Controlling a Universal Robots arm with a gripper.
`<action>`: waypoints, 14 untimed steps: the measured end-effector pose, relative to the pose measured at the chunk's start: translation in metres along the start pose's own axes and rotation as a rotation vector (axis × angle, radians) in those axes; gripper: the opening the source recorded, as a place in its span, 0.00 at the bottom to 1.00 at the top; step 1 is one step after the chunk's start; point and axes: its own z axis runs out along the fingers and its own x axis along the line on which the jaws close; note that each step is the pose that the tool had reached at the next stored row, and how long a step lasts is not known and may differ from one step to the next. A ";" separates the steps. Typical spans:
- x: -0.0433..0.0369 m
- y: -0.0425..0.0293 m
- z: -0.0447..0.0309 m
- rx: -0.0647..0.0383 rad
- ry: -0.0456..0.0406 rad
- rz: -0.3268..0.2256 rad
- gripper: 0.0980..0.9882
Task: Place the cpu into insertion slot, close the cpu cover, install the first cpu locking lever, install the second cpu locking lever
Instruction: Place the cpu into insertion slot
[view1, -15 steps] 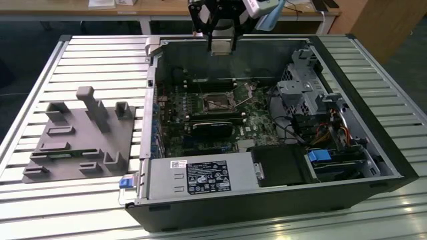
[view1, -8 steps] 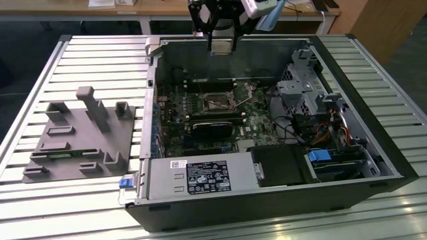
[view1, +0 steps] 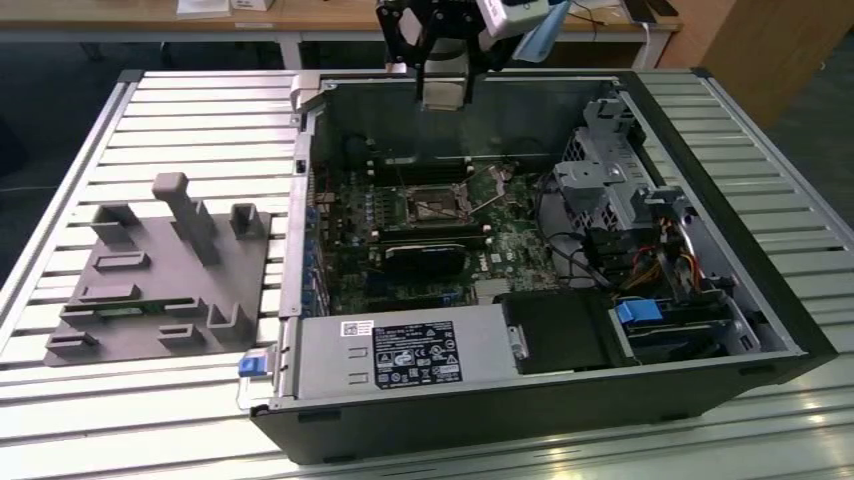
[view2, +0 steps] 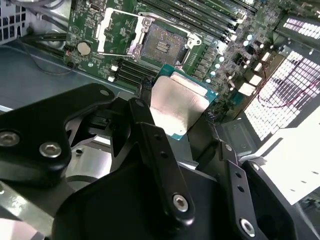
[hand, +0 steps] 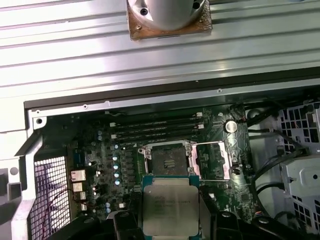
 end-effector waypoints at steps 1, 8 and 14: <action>0.0000 0.0000 0.0001 0.000 -0.0008 0.009 0.49; 0.0000 0.0000 0.0005 -0.001 -0.0067 0.073 0.49; 0.0000 0.0002 0.0008 0.000 -0.0108 0.117 0.49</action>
